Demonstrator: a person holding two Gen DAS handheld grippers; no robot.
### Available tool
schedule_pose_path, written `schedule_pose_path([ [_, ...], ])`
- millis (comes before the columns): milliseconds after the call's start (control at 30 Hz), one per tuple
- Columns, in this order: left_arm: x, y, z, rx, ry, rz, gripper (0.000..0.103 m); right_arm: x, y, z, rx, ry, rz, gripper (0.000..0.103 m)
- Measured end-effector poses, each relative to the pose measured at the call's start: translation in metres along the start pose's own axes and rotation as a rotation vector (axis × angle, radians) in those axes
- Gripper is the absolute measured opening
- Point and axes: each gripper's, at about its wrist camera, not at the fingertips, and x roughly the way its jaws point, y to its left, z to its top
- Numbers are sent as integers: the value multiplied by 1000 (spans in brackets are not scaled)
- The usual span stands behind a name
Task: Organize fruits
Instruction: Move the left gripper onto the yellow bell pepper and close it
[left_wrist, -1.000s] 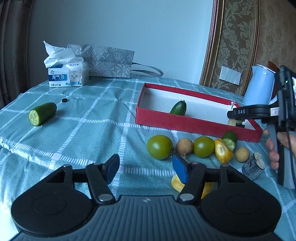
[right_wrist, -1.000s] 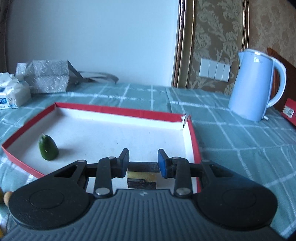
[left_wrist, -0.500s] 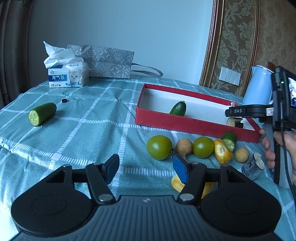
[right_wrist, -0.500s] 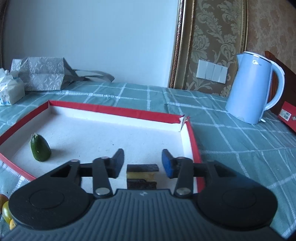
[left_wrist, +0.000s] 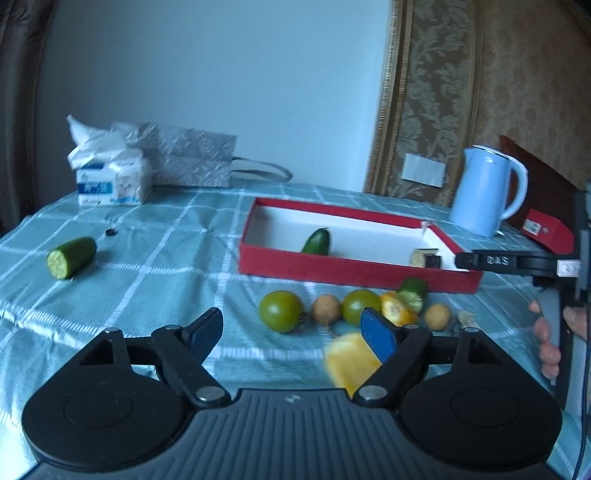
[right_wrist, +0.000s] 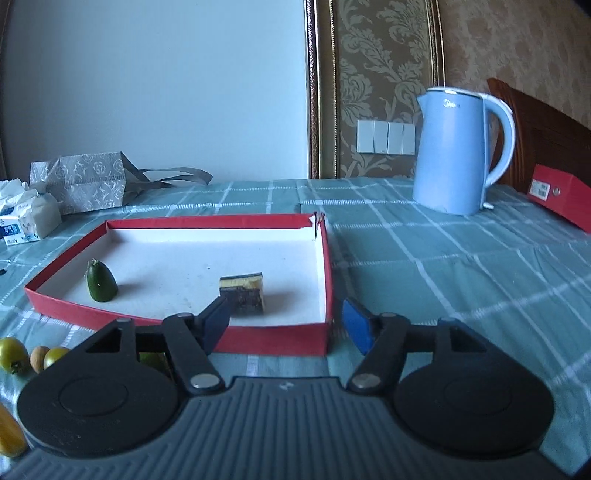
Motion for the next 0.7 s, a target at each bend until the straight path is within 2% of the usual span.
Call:
schedule_pose_path([
  [233,8,-25,-6,133,32,-23,82,-1,0,-4,6,16,4,66],
  [700,37,-17,-7,96,189,-105,82,-9,2,-12,0,20,10,66],
])
